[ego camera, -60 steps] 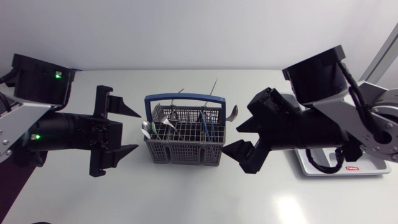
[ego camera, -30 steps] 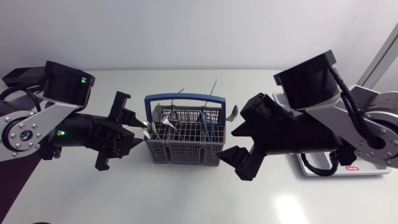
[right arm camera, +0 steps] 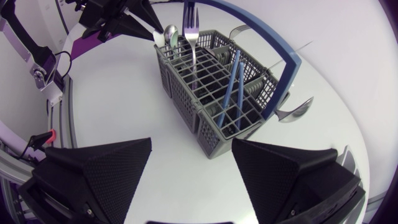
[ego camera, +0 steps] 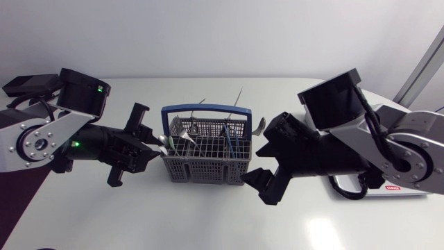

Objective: Sort the cutlery from the basket into the organizer compartments.

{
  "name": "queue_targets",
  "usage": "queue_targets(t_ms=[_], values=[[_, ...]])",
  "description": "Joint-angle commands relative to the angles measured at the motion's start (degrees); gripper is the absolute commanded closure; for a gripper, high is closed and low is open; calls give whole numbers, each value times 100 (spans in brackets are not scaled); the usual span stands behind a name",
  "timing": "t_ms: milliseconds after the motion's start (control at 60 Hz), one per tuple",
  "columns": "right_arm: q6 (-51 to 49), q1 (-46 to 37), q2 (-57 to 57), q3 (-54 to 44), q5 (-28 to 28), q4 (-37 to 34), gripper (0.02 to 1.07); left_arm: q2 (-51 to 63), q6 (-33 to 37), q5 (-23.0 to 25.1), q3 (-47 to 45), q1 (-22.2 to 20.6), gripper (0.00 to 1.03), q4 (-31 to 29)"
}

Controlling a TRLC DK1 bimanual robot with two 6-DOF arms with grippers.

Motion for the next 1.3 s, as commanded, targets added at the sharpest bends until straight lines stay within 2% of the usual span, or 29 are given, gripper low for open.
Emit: queue_targets(t_ms=[0, 33, 100, 117, 333, 600, 1117, 1283], values=[[-82, -63, 76, -154, 31, 87, 14, 94, 222, 102, 147, 0, 76, 29], [-82, -72, 76, -154, 31, 87, 14, 103, 240, 146, 138, 0, 79, 12], [-99, -81, 76, -171, 31, 87, 14, 103, 354, 216, 129, 0, 100, 29], [-99, -81, 76, -171, 23, 87, 14, 103, 363, 225, 129, 0, 100, 29], [-108, -81, 94, -207, 23, 148, 14, 190, 354, 278, 68, 35, 100, 258], [-117, -90, 129, -215, 23, 166, 14, 85, 381, 251, 244, 35, 100, 179], [-169, -90, -99, -382, -30, 131, 14, -504, 618, -12, 753, -159, 100, -700], [-169, -63, -187, -426, -39, 113, 14, -609, 688, -109, 1070, -273, 100, -1175]])
